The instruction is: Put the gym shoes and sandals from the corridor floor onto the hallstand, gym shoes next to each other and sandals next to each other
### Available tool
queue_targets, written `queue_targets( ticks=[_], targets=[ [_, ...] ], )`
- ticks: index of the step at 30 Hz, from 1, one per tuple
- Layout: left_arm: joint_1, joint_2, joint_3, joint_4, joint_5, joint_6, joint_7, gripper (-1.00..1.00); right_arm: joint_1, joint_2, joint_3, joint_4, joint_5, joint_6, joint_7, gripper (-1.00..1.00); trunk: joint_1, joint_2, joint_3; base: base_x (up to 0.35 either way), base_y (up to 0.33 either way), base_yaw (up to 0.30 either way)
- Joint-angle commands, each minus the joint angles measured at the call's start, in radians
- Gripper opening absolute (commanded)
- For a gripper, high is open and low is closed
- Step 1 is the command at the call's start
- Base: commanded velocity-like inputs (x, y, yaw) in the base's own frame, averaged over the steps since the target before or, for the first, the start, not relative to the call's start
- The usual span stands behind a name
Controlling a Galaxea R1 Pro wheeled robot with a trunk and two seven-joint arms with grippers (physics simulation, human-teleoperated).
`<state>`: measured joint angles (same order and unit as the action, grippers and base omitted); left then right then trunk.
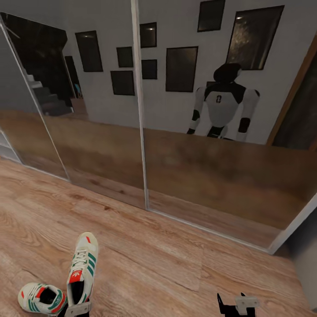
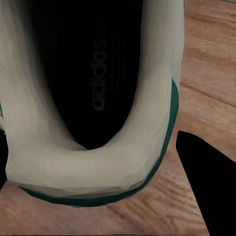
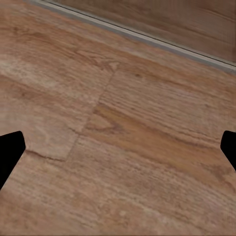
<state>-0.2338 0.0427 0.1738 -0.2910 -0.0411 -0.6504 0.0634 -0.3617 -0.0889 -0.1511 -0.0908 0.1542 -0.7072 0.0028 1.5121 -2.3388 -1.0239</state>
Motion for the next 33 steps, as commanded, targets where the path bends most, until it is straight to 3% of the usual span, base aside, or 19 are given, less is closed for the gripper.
queue_targets(
  ticks=[1, 33],
  targets=[
    [-0.001, 0.0, -0.001, 0.001, -0.005, -0.003, 0.007, -1.0, 0.0, 0.0, -0.008, 0.0, 0.01, -0.003, 0.0, 1.0, 0.0, 0.0, -0.001, 0.0, 0.0, 0.279],
    [-0.001, -0.001, -0.002, 0.001, -0.009, -0.003, 0.007, -1.0, 0.0, 0.0, -0.008, 0.002, 0.01, -0.003, 0.0, 1.0, 0.0, 0.0, -0.001, 0.0, 0.0, 0.278]
  ],
)
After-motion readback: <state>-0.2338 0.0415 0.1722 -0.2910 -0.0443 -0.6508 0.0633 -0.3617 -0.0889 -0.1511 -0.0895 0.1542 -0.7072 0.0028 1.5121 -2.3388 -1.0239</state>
